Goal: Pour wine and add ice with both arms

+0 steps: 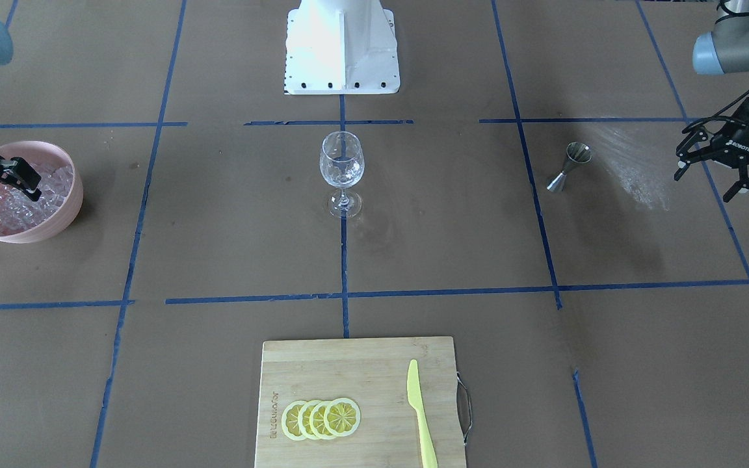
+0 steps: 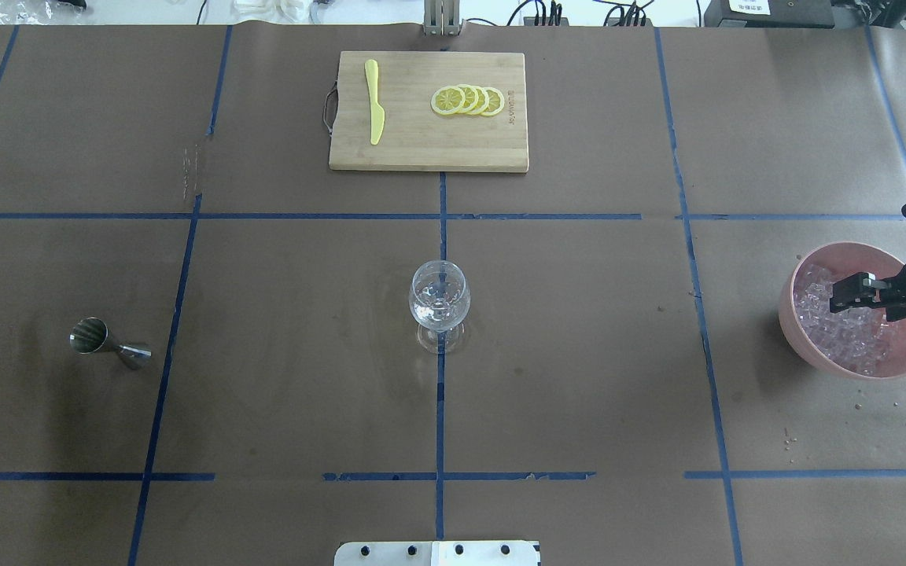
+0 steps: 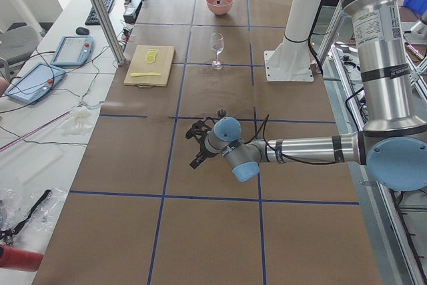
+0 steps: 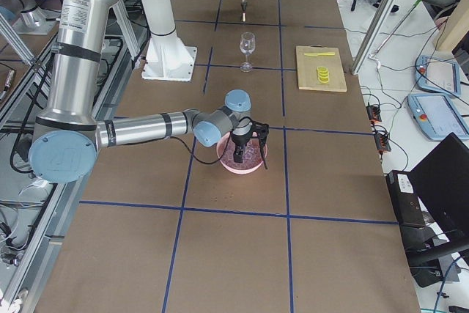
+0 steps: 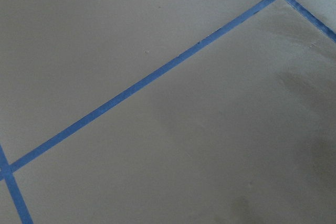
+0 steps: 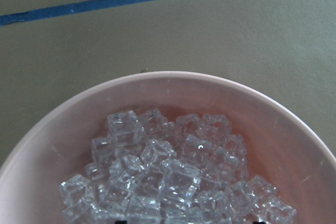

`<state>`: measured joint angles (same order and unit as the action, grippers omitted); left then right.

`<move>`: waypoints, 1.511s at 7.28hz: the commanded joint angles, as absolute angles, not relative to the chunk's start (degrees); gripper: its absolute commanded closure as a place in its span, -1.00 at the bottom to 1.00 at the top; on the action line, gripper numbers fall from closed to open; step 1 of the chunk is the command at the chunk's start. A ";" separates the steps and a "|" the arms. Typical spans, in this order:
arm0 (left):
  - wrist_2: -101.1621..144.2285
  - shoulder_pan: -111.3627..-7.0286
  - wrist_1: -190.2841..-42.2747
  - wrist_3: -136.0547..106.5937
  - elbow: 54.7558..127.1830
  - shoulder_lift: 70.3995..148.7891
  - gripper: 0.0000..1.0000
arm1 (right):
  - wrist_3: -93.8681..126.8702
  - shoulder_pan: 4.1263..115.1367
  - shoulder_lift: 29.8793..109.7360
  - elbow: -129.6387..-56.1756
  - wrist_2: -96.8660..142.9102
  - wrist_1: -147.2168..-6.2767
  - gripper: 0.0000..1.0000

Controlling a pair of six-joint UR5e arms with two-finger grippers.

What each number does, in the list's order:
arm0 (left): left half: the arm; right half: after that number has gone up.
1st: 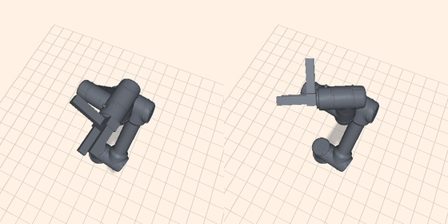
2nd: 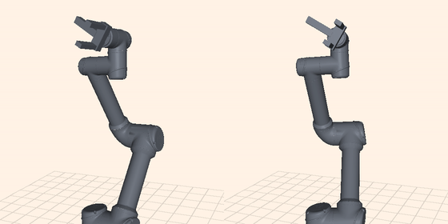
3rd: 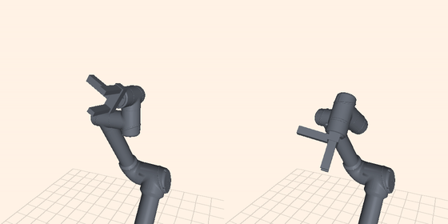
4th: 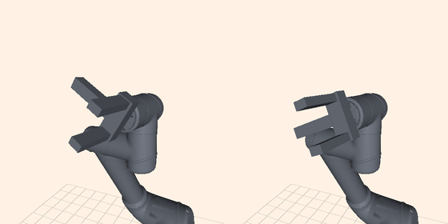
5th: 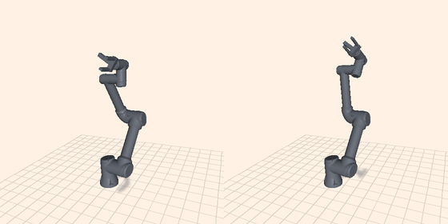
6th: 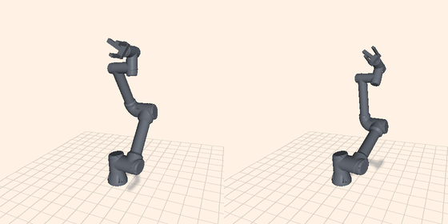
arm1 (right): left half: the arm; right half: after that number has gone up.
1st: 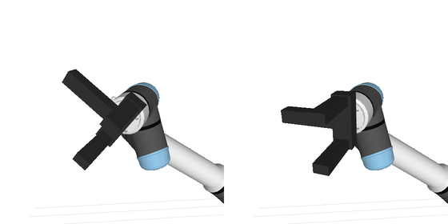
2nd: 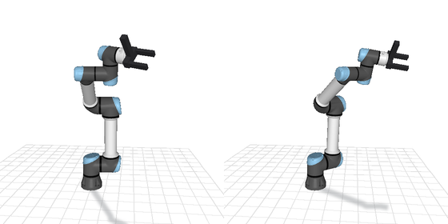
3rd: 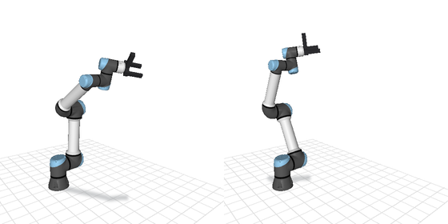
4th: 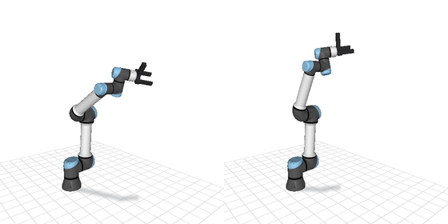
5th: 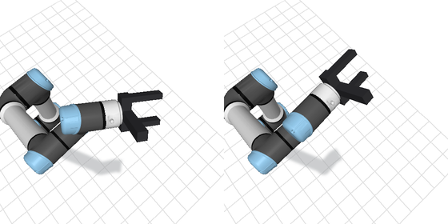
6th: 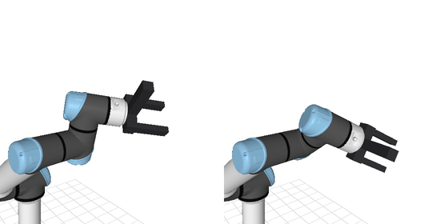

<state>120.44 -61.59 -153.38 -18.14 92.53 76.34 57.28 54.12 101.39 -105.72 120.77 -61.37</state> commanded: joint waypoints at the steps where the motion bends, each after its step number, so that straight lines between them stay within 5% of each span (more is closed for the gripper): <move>1: 120.24 -61.70 -153.63 -19.16 92.81 76.20 -1.00 | 57.75 54.05 101.42 -106.78 120.94 -61.17 1.00; 7: 120.24 -62.05 -153.90 -19.42 93.25 75.06 -1.00 | 60.97 55.37 99.78 -117.58 123.14 -62.14 1.00; 11: 119.97 -61.96 -153.90 -24.35 92.90 75.50 -1.00 | 84.52 47.05 69.94 -117.42 119.99 -80.55 1.00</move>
<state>119.96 -61.90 -153.90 -23.12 92.93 75.43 78.65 50.68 79.33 -117.48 121.56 -74.00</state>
